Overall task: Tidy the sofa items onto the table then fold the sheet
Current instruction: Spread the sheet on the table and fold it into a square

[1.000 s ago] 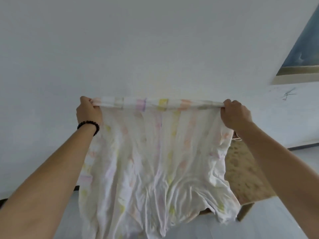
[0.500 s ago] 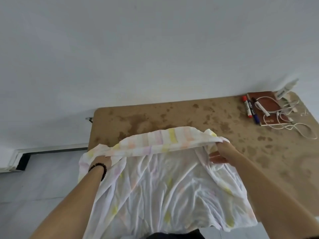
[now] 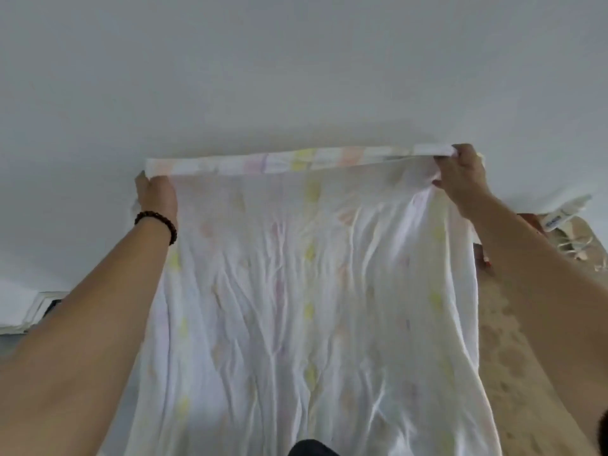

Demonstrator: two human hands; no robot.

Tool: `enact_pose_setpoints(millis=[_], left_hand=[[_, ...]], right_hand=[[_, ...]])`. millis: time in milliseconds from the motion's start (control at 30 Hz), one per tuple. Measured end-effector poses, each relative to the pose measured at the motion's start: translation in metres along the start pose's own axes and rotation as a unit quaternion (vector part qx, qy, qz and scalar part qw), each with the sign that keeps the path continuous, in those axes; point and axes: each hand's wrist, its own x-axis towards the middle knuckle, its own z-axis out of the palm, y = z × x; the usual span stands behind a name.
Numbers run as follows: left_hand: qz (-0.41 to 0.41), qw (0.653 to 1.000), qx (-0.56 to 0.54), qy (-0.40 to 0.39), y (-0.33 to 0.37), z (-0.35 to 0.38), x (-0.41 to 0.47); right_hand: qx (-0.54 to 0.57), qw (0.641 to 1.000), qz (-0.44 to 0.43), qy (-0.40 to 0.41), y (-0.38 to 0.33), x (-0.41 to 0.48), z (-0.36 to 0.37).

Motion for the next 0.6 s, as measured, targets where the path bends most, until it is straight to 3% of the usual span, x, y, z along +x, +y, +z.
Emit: enact_pose_setpoints(millis=[133, 333, 467, 600], left_hand=[[0.174, 0.984, 0.023, 0.009, 0.084, -0.033, 0.011], [0.412, 0.909, -0.032, 0.048, 0.221, -0.1, -0.01], [0.498, 0.857, -0.066, 0.113, 0.262, -0.149, -0.049], [0.519, 0.842, -0.085, 0.118, 0.241, -0.182, -0.07]], right_hand=[[-0.027, 0.994, -0.092, 0.046, -0.092, 0.002, -0.024], [0.01, 0.958, -0.212, 0.191, -0.231, -0.03, -0.091], [0.064, 0.92, -0.23, 0.31, -0.276, -0.077, -0.125], [0.011, 0.905, -0.222, 0.363, -0.26, -0.135, -0.129]])
